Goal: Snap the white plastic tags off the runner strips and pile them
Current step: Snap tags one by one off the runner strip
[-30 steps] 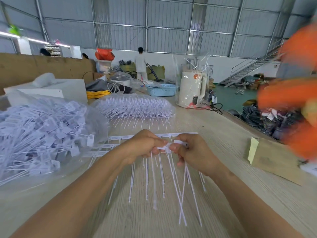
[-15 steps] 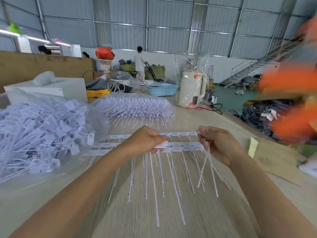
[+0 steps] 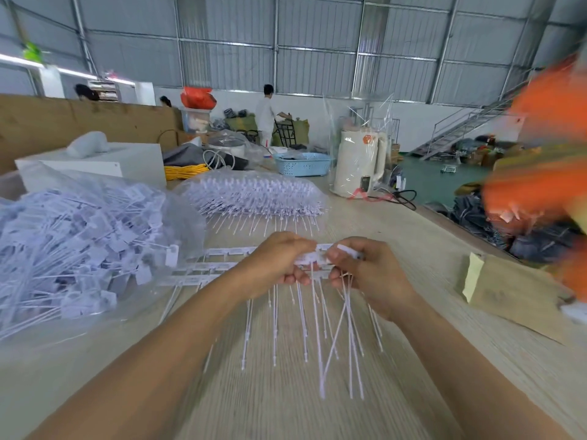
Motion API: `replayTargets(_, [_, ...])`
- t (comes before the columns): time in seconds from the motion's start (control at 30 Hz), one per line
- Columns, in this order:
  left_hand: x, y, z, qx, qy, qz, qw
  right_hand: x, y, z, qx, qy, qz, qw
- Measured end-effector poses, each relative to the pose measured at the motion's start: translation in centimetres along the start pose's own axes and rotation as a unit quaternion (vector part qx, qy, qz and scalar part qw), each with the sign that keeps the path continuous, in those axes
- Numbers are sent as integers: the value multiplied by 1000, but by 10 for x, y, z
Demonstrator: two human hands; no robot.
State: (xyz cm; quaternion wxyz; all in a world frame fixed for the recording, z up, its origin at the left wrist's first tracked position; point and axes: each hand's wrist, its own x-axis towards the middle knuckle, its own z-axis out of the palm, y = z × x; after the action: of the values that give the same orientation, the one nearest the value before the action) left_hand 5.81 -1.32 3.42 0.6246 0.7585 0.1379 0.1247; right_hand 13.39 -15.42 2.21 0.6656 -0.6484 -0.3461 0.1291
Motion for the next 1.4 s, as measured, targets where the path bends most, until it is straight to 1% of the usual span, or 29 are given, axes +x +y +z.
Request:
replayTargets(0.07, [-1,-1,1,25,-13,3,1000,0,1,0,1,8,-16,1000])
replayTargets(0.13, [-3,-1,2,38,12,22,999,1,1,-1,-1,16,-27,1000])
replayTargets(0.23, [-1,-1,4,57,52,67,995,1,3,-2,2,6,-7,1000])
replayTargets(0.33, [-2,-2,6,74,67,84,991,-1,5,-1,-47,-17,2,999])
replayTargets(0.43, [-5,-5,7,60,69,55,994,-3,4,2,-72,-16,-1,997])
replayTargets(0.6, [-6,-3,9,-44,51,-15,998,-4,2,10,-104,15,3,994])
replayTargets(0.67, [-7,-1,10,-71,44,-34,996,-4,3,12,-138,26,-12,990])
replayTargets(0.73, [-8,0,10,-77,38,-55,995,-3,7,14,-225,41,-60,972])
replayTargets(0.8, [-9,0,8,-67,34,-75,994,-4,10,13,-340,52,-153,926])
replayTargets(0.83, [-8,0,7,-62,32,-86,994,-3,11,12,-383,53,-198,901])
replayTargets(0.87, [-8,0,6,-60,29,-95,993,-4,12,12,-413,44,-223,882])
replayTargets(0.9, [-7,1,5,-61,22,-104,992,-4,12,12,-428,32,-236,872])
replayTargets(0.97, [-8,2,1,-59,-3,-116,991,0,12,9,-435,22,-255,863])
replayTargets(1.03, [-9,4,-5,-41,-40,-120,991,4,11,-3,-441,47,-239,864])
replayTargets(1.07, [-11,5,-7,-34,-54,-118,991,7,9,-15,-425,78,-198,880])
replayTargets(1.1, [-11,5,-10,-31,-57,-110,992,10,5,-30,-363,124,-137,913])
replayTargets(1.13, [-11,6,-12,-32,-44,-95,994,13,-1,-46,-241,174,-63,953])
replayTargets(1.17, [-10,6,-14,-35,-20,-72,997,14,-7,-60,-92,210,3,973])
replayTargets(1.2, [-9,6,-15,-38,8,-47,998,14,-14,-70,53,233,44,970])
replayTargets(1.23, [-8,7,-15,-35,31,-23,999,15,-18,-75,152,233,65,958])
replayTargets(1.27, [-7,7,-14,-27,42,-5,999,15,-21,-74,209,211,81,951])
replayTargets(1.3, [-6,7,-12,-16,42,9,999,14,-21,-68,233,165,95,954])
replayTargets(1.33, [-6,6,-9,-4,37,20,999,13,-20,-57,234,115,110,959])
replayTargets(1.4, [-6,6,-3,26,33,47,998,8,-17,-36,182,36,134,973])
